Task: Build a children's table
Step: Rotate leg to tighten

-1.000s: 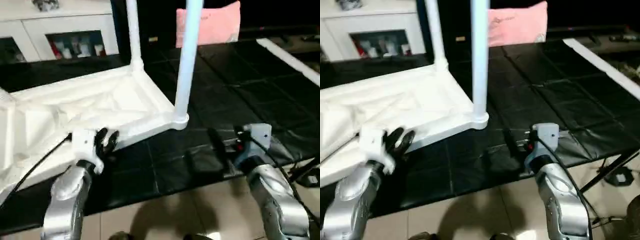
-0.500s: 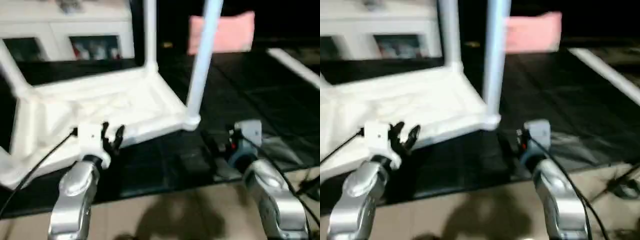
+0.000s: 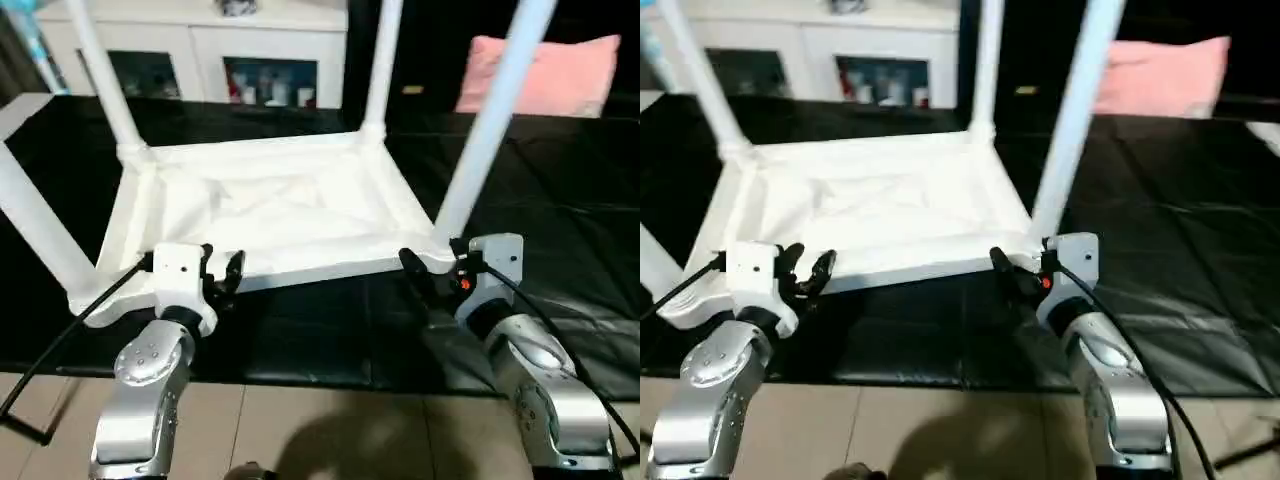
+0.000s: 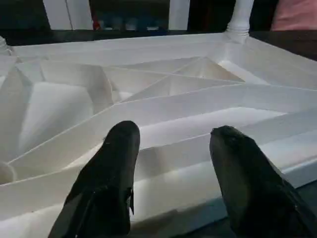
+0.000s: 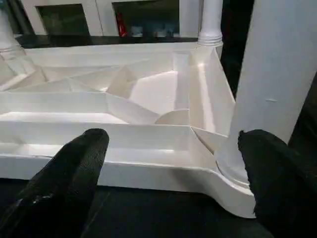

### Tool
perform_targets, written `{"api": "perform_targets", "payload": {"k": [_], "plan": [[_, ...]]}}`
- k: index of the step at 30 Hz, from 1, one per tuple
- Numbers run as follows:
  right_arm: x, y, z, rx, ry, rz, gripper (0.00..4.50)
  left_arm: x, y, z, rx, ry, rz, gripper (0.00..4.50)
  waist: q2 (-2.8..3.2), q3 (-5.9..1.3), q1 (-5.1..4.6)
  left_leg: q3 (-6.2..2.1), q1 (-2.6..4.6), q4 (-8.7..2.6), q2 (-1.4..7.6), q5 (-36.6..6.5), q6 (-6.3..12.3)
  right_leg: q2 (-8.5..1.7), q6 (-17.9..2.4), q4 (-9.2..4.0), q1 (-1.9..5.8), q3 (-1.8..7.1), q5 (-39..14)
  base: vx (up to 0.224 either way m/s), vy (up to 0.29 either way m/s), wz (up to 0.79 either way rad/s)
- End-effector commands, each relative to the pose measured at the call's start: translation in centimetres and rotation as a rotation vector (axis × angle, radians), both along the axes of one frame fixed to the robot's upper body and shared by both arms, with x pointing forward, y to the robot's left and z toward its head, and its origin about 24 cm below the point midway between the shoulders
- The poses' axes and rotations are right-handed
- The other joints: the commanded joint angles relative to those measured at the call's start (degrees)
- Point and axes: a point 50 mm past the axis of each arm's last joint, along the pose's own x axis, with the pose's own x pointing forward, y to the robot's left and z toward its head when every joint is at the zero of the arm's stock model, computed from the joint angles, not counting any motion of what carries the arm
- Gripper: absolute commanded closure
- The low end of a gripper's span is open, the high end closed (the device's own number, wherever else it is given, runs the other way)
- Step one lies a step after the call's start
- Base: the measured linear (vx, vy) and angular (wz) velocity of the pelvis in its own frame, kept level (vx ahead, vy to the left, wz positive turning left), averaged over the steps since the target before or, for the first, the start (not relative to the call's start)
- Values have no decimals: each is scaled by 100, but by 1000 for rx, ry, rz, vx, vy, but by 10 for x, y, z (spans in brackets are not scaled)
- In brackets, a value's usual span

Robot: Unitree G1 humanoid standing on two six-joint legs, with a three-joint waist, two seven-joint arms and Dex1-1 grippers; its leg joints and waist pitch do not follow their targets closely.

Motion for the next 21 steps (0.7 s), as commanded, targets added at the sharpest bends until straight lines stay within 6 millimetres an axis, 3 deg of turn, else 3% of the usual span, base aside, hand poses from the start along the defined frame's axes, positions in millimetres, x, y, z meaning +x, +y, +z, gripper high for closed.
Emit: {"api": "perform_targets", "payload": {"k": [1, 4, 7, 10, 12, 21], "plan": [[-1, -1, -2, -2, 4, -1, 0, 3, -2, 6, 18, -21, -4, 190, -2, -427, 1, -65, 30, -500, 297, -716, 139, -203, -1057, -330, 190, 264, 28, 0, 0, 0], [-1, -1, -2, 2, 4, -12, 0, 3, -1, 6, 21, -18, -4, 190, -13, -456, 7, -10, 39, -451, 288, -405, 277, -183, -1176, -298, 188, 278, 453, 0, 0, 0], [-2, -5, -2, 5, 7, -52, 0, 3, -1, 6, 19, -13, -6, 190, -39, -430, 13, 28, 43, -470, 300, -546, 301, -172, -1217, -320, 161, 297, 198, 0, 0, 0], [-4, -8, -2, 11, -3, -81, 0, 3, -1, 6, 22, -9, -7, 190, -17, -385, 6, 42, 84, -534, 331, -1223, 76, -154, -1124, -402, 108, 329, -716, 0, 0, 0], [-5, -9, -2, 7, -10, -80, 0, 4, -1, 6, 27, -7, -9, 190, -4, -372, 4, 38, 94, -552, 333, -1464, -49, -142, -1028, -433, 86, 343, -989, 0, 0, 0], [-5, -9, -2, 7, -10, -80, 0, 4, -1, 6, 27, -7, -9, 190, -22, -353, -1, 25, 92, -582, 320, -1825, -200, -132, -826, -493, 34, 355, -1499, 0, 0, 0]]}}
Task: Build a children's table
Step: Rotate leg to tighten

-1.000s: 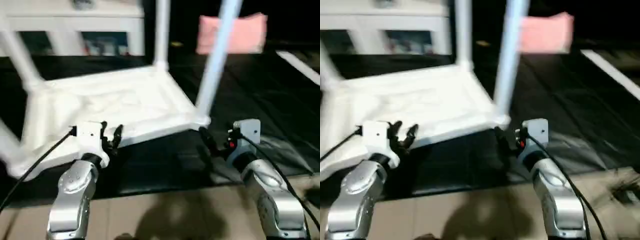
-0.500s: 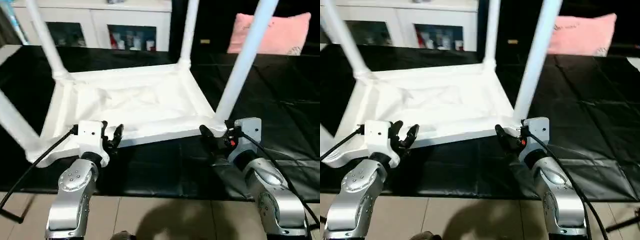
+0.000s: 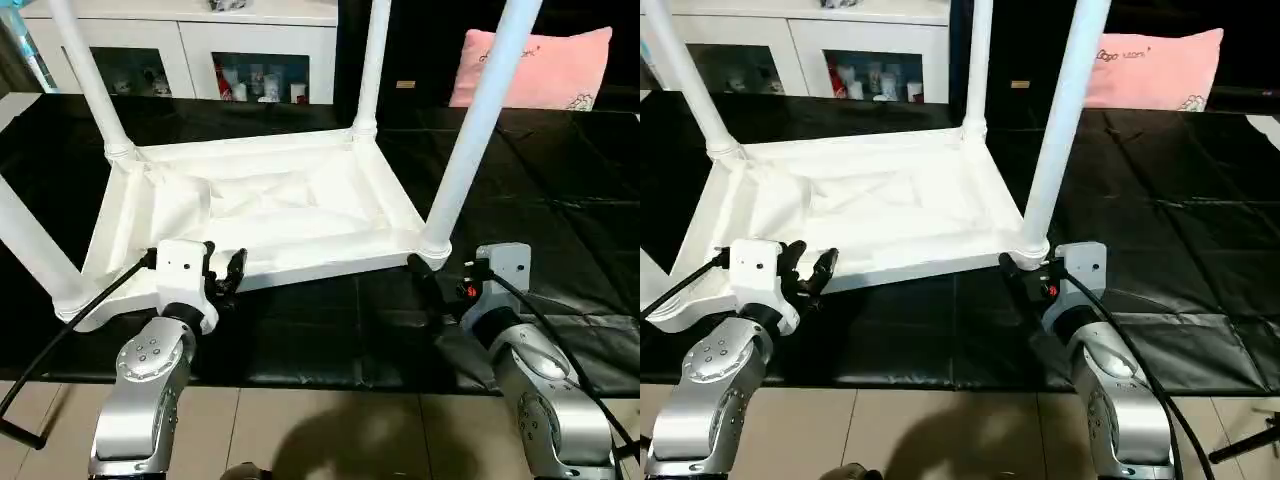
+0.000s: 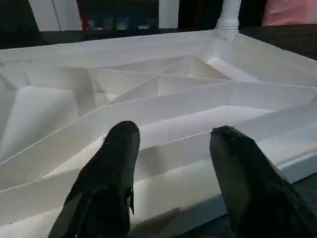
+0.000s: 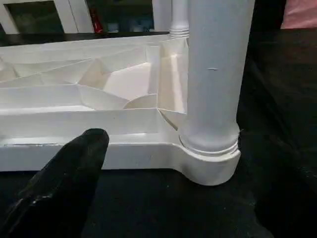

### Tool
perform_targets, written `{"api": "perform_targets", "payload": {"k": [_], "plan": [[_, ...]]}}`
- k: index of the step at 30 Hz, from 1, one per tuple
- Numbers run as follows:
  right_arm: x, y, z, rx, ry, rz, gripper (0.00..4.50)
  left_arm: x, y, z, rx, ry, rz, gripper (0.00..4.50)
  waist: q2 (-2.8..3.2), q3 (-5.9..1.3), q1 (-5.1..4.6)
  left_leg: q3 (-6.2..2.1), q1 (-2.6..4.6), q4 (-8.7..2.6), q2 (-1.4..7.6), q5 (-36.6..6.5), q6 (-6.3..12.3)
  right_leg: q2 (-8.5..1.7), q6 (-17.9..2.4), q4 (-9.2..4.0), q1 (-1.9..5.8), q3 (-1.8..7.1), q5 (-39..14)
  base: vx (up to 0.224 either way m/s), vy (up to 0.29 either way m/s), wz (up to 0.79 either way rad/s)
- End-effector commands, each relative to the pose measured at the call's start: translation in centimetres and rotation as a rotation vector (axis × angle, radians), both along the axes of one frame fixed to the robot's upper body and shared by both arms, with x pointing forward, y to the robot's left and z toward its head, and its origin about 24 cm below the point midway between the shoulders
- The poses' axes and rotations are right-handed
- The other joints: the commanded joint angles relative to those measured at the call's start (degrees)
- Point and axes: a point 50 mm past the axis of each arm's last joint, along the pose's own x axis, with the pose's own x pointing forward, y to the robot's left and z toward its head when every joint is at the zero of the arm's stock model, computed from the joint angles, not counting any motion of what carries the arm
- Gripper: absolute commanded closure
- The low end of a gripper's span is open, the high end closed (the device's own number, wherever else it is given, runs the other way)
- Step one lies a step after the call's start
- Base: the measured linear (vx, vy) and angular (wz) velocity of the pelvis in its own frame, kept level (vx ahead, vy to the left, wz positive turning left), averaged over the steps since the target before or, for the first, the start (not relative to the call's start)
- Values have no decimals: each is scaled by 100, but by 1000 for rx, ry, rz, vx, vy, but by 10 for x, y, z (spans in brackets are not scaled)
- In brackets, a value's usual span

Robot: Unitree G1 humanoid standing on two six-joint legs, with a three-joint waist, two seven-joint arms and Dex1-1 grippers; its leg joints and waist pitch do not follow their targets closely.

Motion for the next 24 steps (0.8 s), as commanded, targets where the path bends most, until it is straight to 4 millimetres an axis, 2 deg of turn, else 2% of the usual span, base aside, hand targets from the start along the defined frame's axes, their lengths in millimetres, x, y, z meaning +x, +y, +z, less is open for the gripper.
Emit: {"api": "perform_targets", "payload": {"k": [1, 6, 13, 23, 24], "plan": [[0, -3, 5, 4, -23, -13, 0, 2, -1, 4, 11, -9, -6, 190, -19, -344, 7, -60, 110, -568, 241, -1844, -163, -241, -819, -492, 133, 245, -1565, 0, 0, 0], [0, -3, 5, 4, -23, -13, 0, 2, -1, 4, 11, -9, -6, 190, -14, -344, 9, -61, 111, -572, 244, -1859, -167, -240, -812, -497, 123, 246, -1584, 0, 0, 0], [0, -3, 5, 4, -23, -13, 0, 2, -1, 4, 11, -9, -6, 190, -16, -364, 13, -52, 99, -556, 241, -1625, -106, -232, -894, -462, 142, 246, -1212, 0, 0, 0], [0, -3, 6, -6, -27, -12, 0, 3, 1, 4, 5, 0, 1, 190, -11, -368, 13, -45, 96, -548, 239, -1497, -52, -228, -945, -450, 156, 239, -1080, 0, 0, 0], [3, -5, 11, -28, -43, -34, 0, 7, 6, 6, -21, 5, 22, 190, 211, -376, 42, -74, 119, -546, 232, -1551, -115, -237, -961, -416, 146, 237, -1071, 0, 0, 0]]}}
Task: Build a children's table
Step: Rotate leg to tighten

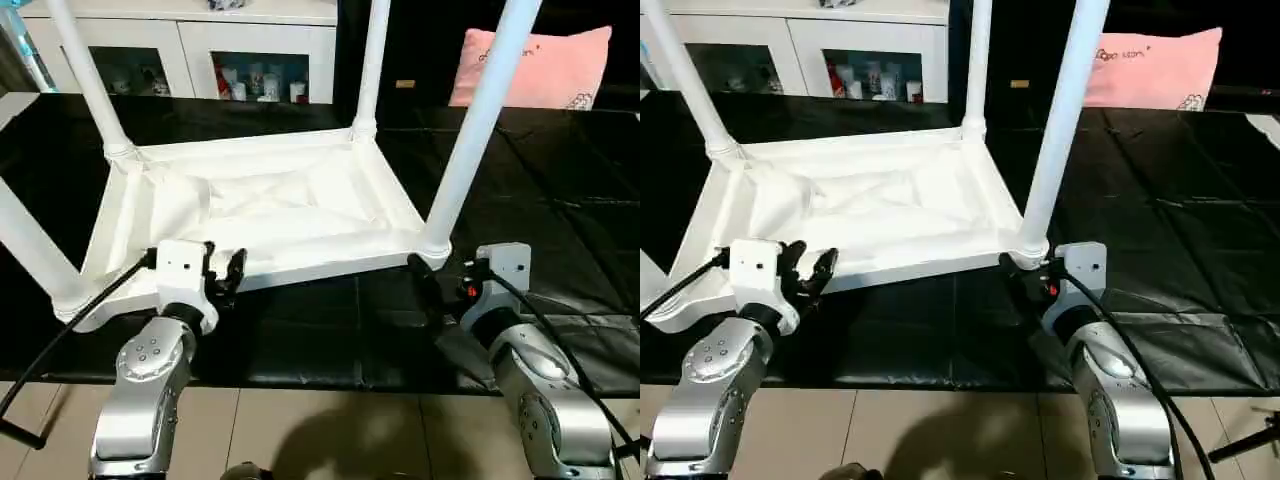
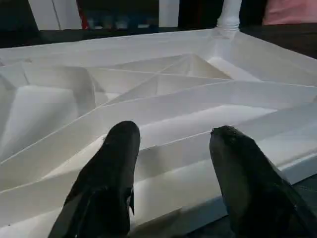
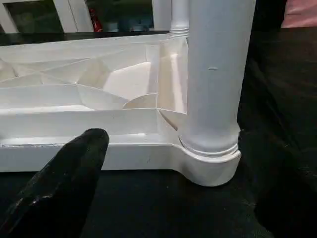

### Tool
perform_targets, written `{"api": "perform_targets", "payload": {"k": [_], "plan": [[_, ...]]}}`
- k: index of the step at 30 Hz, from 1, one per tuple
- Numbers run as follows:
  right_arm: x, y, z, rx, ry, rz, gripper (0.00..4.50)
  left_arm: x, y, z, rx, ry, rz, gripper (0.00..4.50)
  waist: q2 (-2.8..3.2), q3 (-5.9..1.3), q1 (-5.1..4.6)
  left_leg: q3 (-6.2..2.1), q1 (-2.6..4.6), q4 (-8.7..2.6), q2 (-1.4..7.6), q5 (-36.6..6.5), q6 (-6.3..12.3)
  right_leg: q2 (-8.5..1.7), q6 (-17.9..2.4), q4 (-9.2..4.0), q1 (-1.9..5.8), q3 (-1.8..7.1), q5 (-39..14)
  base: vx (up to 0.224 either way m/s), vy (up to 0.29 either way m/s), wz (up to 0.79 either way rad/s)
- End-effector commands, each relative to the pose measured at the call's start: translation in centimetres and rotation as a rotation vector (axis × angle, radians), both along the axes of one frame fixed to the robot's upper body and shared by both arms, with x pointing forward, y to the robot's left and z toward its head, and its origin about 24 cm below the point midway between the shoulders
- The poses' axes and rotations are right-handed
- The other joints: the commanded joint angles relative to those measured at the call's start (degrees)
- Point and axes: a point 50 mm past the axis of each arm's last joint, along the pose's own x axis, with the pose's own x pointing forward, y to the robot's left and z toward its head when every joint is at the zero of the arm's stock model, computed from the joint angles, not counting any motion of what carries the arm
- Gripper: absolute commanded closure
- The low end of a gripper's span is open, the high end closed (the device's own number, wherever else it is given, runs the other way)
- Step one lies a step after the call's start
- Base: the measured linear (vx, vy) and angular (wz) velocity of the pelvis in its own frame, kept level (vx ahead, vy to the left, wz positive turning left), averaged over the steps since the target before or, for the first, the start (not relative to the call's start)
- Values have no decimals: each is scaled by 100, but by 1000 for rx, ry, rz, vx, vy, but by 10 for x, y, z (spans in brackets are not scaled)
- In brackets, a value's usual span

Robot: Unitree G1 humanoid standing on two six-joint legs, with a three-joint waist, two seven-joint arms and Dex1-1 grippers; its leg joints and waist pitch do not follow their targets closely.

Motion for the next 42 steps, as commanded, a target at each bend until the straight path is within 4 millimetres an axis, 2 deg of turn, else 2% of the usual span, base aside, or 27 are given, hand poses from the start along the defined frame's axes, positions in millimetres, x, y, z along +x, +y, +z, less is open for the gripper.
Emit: {"api": "perform_targets", "payload": {"k": [1, 3, 4, 7, 10, 14, 15, 18, 20, 25, 26, 27, 29, 31, 32, 36, 40, 41, 42], "plan": [[2, -4, 10, -18, -41, -26, 0, 5, 5, 6, -10, -7, 21, 190, 38, -376, -9, -57, 135, -542, 223, -1668, -175, -208, -925, -440, 154, 234, -1055, 0, 0, 0], [4, -5, 13, -28, -52, -42, 0, 7, 8, 8, -23, -9, 31, 190, 39, -364, -8, -51, 106, -548, 217, -1654, -129, -224, -920, -447, 165, 237, -1108, 0, 0, 0], [6, -7, 19, -26, -69, -56, 0, 9, 9, 11, -24, -18, 33, 190, 65, -377, -6, -51, 126, -542, 215, -1672, -140, -225, -918, -443, 158, 235, -1186, 0, 0, 0], [11, -10, 28, -29, -97, -76, 0, 16, 9, 24, -20, -60, 25, 190, 70, -380, -16, -54, 132, -544, 217, -1641, -155, -210, -910, -441, 154, 231, -1154, 0, 0, 0], [11, -10, 29, -32, -99, -78, 0, 17, 8, 26, -22, -69, 22, 190, 59, -388, -15, -48, 127, -536, 213, -1572, -143, -215, -896, -436, 166, 231, -1082, 0, 0, 0], [7, -10, 21, -58, -65, -78, 0, 10, 6, 11, 6, -12, -4, 190, 60, -411, -13, -33, 123, -526, 210, -1412, -76, -208, -915, -434, 173, 236, -994, 0, 0, 0], [6, -10, 20, -59, -63, -77, 0, 9, 5, 8, 8, -4, -10, 190, 39, -410, -22, -27, 118, -525, 213, -1404, -65, -206, -917, -433, 175, 238, -985, 0, 0, 0], [6, -11, 20, -63, -58, -75, 0, 7, 4, 5, 7, 8, -16, 190, 46, -408, -21, -24, 128, -531, 214, -1454, -50, -203, -911, -442, 166, 242, -1094, 0, 0, 0], [5, -13, 18, -76, -44, -76, 0, 6, 3, 2, 8, 18, -19, 190, 16, -395, -27, -20, 133, -540, 219, -1554, -62, -205, -894, -457, 158, 245, -1232, 0, 0, 0], [4, -11, 8, -116, 17, -37, 0, 2, 5, -4, -29, 37, 10, 190, 1, -375, -34, -15, 128, -550, 211, -1675, -89, -205, -778, -487, 147, 253, -1578, 0, 0, 0], [3, -12, 4, -123, 27, -37, 0, 0, 7, -8, -44, 45, 29, 190, -78, -371, -48, 3, 115, -547, 209, -1664, -68, -205, -741, -506, 148, 263, -1641, 0, 0, 0], [3, -12, 3, -123, 28, -37, 0, -1, 7, -9, -45, 46, 31, 190, -36, -383, -27, 5, 125, -546, 209, -1605, -57, -220, -739, -502, 143, 272, -1662, 0, 0, 0], [1, -16, -2, -123, 31, -60, 0, -6, 11, -15, -46, 56, 50, 190, -80, -376, -34, 6, 112, -551, 211, -1595, -27, -221, -729, -507, 140, 276, -1689, 0, 0, 0], [-1, -19, -6, -111, 25, -82, 0, -11, 13, -20, -42, 59, 50, 190, -93, -381, -34, 20, 123, -548, 216, -1618, -10, -212, -673, -525, 114, 290, -1711, 0, 0, 0], [-2, -19, -7, -112, 23, -83, 0, -12, 13, -20, -43, 57, 49, 190, -79, -386, -36, 14, 133, -559, 219, -1661, -24, -198, -662, -516, 113, 289, -1690, 0, 0, 0], [-3, -19, -10, -110, 35, -92, 0, -14, 12, -25, -19, 65, 25, 190, -92, -383, -35, 18, 147, -572, 225, -1759, -38, -185, -645, -518, 98, 299, -1621, 0, 0, 0], [-2, -19, -11, -97, 30, -106, 0, -10, 9, -21, -13, 48, 16, 190, -93, -380, -31, 22, 152, -575, 227, -1826, -61, -187, -623, -524, 92, 306, -1675, 0, 0, 0], [-2, -20, -11, -97, 27, -115, 0, -8, 9, -20, -16, 41, 17, 190, -72, -380, -29, 18, 159, -579, 224, -1873, -92, -189, -625, -526, 84, 307, -1707, 0, 0, 0], [-1, -20, -11, -94, 23, -121, 0, -6, 8, -18, -17, 33, 14, 190, -75, -378, -34, 21, 163, -579, 223, -1905, -100, -184, -620, -533, 76, 306, -1731, 0, 0, 0]]}}
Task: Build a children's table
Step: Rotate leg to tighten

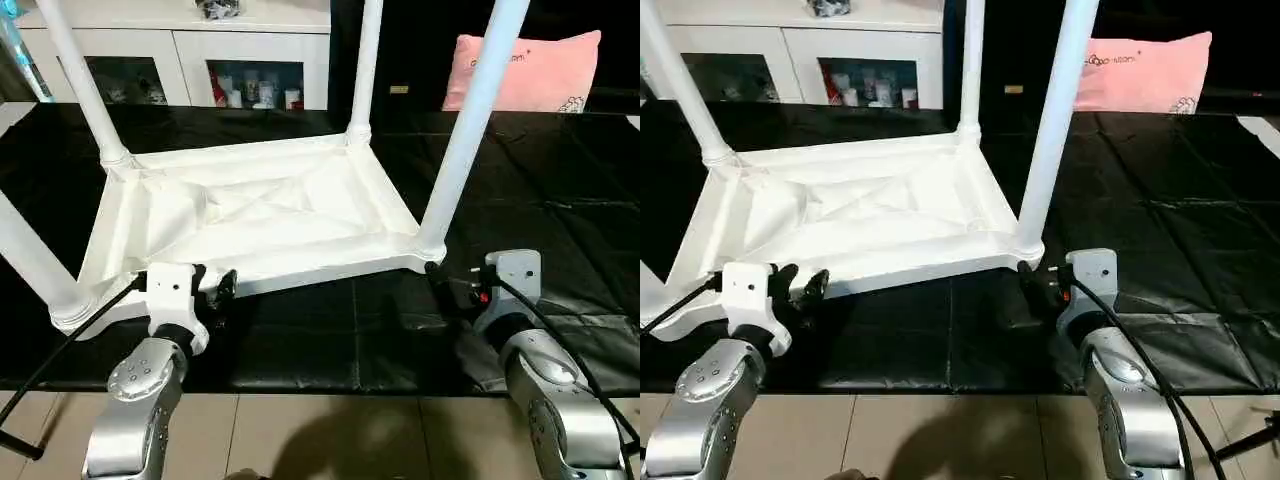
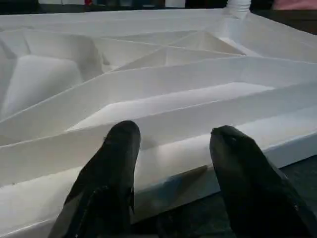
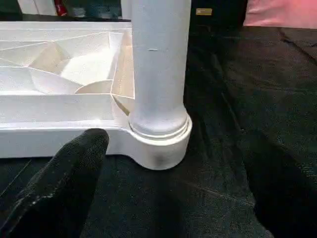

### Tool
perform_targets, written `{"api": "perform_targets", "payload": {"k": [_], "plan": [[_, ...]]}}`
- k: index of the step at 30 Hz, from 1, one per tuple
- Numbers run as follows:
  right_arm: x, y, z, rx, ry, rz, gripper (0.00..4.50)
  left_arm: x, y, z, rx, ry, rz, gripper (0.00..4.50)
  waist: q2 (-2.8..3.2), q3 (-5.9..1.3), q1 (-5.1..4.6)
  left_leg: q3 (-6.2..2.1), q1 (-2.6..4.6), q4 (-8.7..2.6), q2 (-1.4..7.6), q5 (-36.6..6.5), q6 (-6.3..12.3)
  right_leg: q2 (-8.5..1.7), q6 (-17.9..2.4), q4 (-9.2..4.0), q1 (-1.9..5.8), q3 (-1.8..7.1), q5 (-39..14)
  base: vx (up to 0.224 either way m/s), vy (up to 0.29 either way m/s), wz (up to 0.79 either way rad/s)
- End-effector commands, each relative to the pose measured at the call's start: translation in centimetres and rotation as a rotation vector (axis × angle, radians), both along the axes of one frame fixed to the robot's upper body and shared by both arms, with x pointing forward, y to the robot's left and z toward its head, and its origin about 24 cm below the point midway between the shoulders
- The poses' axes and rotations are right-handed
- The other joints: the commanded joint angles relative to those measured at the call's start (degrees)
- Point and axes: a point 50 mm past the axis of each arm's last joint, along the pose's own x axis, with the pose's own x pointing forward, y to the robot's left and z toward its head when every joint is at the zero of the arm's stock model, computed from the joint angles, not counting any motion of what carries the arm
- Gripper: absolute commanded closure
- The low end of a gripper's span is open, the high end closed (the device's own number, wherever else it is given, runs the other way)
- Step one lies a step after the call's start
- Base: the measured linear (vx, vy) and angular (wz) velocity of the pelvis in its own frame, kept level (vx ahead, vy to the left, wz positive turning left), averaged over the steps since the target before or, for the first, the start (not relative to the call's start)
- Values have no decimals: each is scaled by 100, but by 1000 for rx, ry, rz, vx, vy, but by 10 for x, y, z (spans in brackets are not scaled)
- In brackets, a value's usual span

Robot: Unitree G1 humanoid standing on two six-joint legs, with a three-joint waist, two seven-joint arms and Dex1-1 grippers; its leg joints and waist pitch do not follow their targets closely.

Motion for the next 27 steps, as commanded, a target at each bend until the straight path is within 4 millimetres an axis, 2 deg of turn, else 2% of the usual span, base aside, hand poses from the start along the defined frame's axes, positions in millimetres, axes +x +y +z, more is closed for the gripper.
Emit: {"api": "perform_targets", "payload": {"k": [1, 4, 5, 6, 7, 8, 9, 10, 11, 12, 13, 14, 15, 16, 17, 18, 19, 20, 22, 23, 24, 25, 26, 27], "plan": [[0, -5, 0, 4, -16, -38, 0, 6, -2, 5, 3, -26, -12, 190, -21, -280, -15, -89, 90, -513, 224, -1934, -113, -195, -667, -521, 102, 199, -1718, 0, 0, 0], [-1, -6, -2, 28, -1, -50, 0, 7, -4, 8, 2, -46, -41, 190, -30, -282, -19, -91, 78, -513, 220, -1914, -114, -194, -657, -519, 110, 201, -1674, 0, 0, 0], [-1, -7, -3, 46, 4, -60, 0, 6, -5, 8, 1, -44, -45, 190, -112, -279, 44, -18, 133, -427, 154, -2044, -164, -207, -569, -564, 47, 254, -1892, 0, 0, 0], [-1, -8, -3, 49, 6, -65, 0, 6, -5, 8, 3, -40, -42, 190, -64, -323, 36, -6, -44, -454, 152, -1561, 218, -335, -634, -536, 198, 321, -1544, 0, 0, 0], [-1, -8, -3, 46, 4, -64, 0, 6, -4, 8, 5, -40, -40, 190, -87, -341, 83, 31, -22, -314, 129, -1312, 637, -504, -721, -615, 172, 404, -1525, 0, 0, 0], [-1, -8, -2, 42, -1, -60, 0, 6, -4, 7, 9, -40, -37, 190, -114, -355, 97, 6, -87, -239, 111, -1129, 836, -613, -766, -638, 244, 467, -1482, 0, 0, 0], [-1, -8, -2, 42, -1, -60, 0, 6, -4, 7, 9, -40, -37, 190, -111, -359, 186, -88, -174, -31, 139, -824, 1120, -947, -814, -750, 314, 634, -1676, 9, 56, -1], [0, -7, -1, 34, -12, -54, 0, 6, -3, 7, 11, -40, -34, 190, -117, -355, 212, -153, -218, 95, 168, -736, 1215, -1116, -851, -801, 327, 742, -1848, 9, 56, -1], [0, -7, -1, 33, -13, -53, 0, 6, -3, 7, 13, -38, -33, 190, -88, -346, 244, -307, -342, 299, 238, -634, 1285, -1353, -975, -848, 361, 889, -2118, 6, 103, -5], [0, -7, -1, 27, -18, -44, 0, 6, -2, 7, 25, -35, -26, 190, 15, -335, 259, -389, -254, 76, 337, -618, 1217, -1107, -1135, -798, 284, 696, -2300, 4, 142, -4], [1, -5, 0, 22, -21, -22, 0, 6, -1, 6, 25, -33, -22, 190, 115, -335, 122, -248, 28, -340, 273, -717, 1282, -271, -1154, -508, 83, 250, -1891, 4, 142, -4], [1, -5, 0, 22, -21, -22, 0, 6, -1, 6, 25, -33, -22, 190, 160, -347, 25, -261, 225, -394, 257, -734, 1334, 64, -1107, -308, -80, 81, -1543, 13, 161, 6], [1, -3, 0, 24, -20, -9, 0, 6, -1, 6, 27, -30, -17, 190, 171, -357, -57, -300, 285, -412, 298, -731, 1347, 159, -1065, -192, -112, 9, -1179, 0, 177, 9], [1, -2, 0, 27, -19, -1, 0, 6, -1, 6, 28, -27, -14, 190, 193, -314, -86, -288, 194, -569, 350, -998, 886, 169, -838, -44, -72, -52, -531, 0, 177, 9], [1, -2, 0, 30, -15, 4, 0, 6, -1, 6, 27, -29, -15, 190, 167, -305, -86, -287, 172, -599, 350, -1292, 595, 129, -777, -80, -48, -23, -433, -30, 157, 9], [1, -2, -1, 34, -9, 1, 0, 6, -1, 7, 30, -31, -18, 190, 139, -293, -84, -258, 162, -639, 277, -2049, -27, 23, -657, -192, -25, 60, -462, -41, 101, 7], [1, -2, -1, 35, -7, 0, 0, 6, -1, 7, 31, -32, -19, 190, 105, -285, -95, -238, 164, -641, 231, -2420, -254, -36, -594, -263, -17, 99, -608, -41, 101, 7], [1, -2, -1, 36, -6, -2, 0, 6, -1, 7, 31, -32, -20, 190, 64, -264, -96, -223, 186, -635, 184, -3035, -532, -134, -452, -388, -22, 165, -1167, -43, 55, 1], [1, -2, -2, 42, -4, -8, 0, 7, -1, 7, 31, -33, -24, 190, 50, -261, -99, -259, 217, -614, 152, -3432, -598, -218, -230, -527, -12, 212, -1922, 0, 0, 0], [1, -2, -2, 43, -4, -9, 0, 7, -2, 8, 32, -33, -26, 190, 52, -272, -105, -263, 213, -613, 152, -3401, -584, -219, -218, -542, 4, 208, -1882, 0, 0, 0], [1, -2, -3, 43, -5, -9, 0, 7, -2, 8, 32, -33, -26, 190, 18, -267, -110, -247, 173, -621, 143, -3307, -515, -232, -197, -567, 26, 207, -1814, 0, 0, 0], [1, -2, -3, 43, -5, -10, 0, 7, -2, 8, 32, -34, -27, 190, -2, -250, -106, -228, 171, -613, 141, -3310, -424, -253, -178, -603, 3, 218, -1994, 0, 0, 0], [1, -2, -3, 43, -6, -10, 0, 7, -2, 8, 31, -34, -29, 190, 20, -246, -106, -228, 179, -609, 137, -3338, -398, -260, -176, -617, -7, 221, -2143, 0, 0, 0], [1, -2, -2, 43, -6, -12, 0, 7, -2, 8, 31, -34, -30, 190, -1, -244, -122, -221, 179, -596, 133, -3356, -369, -259, -168, -644, -18, 223, -2296, 0, 0, 0]]}}
